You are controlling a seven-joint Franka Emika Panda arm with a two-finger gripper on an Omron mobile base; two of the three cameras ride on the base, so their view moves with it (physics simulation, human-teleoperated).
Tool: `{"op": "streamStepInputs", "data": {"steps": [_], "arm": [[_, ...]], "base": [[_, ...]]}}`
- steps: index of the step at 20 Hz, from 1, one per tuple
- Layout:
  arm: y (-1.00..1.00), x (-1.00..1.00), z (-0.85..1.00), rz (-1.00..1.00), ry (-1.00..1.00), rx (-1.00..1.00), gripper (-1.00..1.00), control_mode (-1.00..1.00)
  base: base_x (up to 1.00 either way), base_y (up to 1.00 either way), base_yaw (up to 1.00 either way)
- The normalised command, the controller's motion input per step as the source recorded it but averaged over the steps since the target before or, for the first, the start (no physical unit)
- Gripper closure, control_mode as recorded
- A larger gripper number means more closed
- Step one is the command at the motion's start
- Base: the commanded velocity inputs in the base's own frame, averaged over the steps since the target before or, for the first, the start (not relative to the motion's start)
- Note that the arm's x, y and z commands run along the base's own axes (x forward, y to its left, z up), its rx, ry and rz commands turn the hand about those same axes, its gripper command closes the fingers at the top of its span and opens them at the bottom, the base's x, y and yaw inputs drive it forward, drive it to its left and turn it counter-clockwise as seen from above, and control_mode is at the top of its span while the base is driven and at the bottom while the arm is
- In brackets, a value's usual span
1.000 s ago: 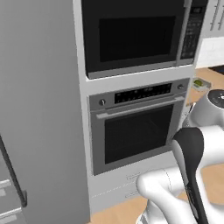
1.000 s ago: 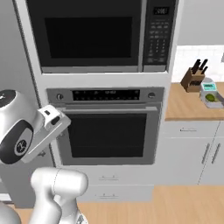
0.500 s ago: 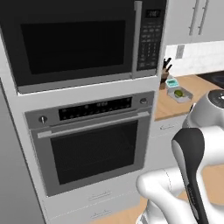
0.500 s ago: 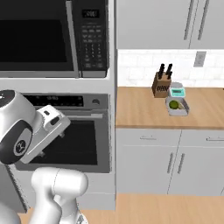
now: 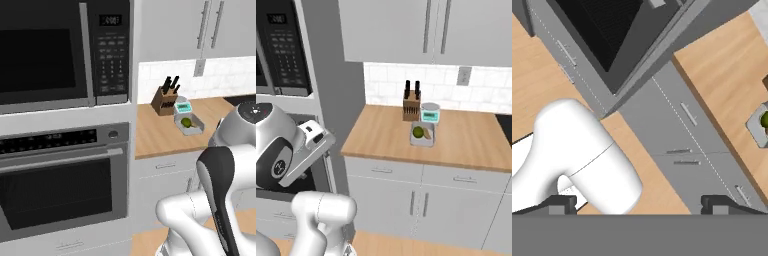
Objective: Take the meat container that has the chicken drumstick and place it on the second highest rack of the freezer. Then take the vegetable container that has the lime and sweet potato and place it on the highest rack of the freezer.
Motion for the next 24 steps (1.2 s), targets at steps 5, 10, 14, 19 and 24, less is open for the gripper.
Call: {"op": "streamStepInputs", "data": {"steps": [5, 10, 14, 19, 24], "arm": [[0.0, 0.0, 0.0, 0.0, 0.0, 0.0, -1.0, 1.0], [0.0, 0.0, 0.0, 0.0, 0.0, 0.0, -1.0, 1.0], [0.0, 0.0, 0.0, 0.0, 0.0, 0.0, -1.0, 1.0], [0.0, 0.0, 0.0, 0.0, 0.0, 0.0, -1.0, 1.0], [0.0, 0.0, 0.0, 0.0, 0.0, 0.0, -1.0, 1.0]], "base": [[0.42, -1.0, 0.04], [0.44, -1.0, -0.09], [0.43, -0.88, -0.12], [0.37, -0.38, -0.03], [0.43, 0.05, 0.0]]}}
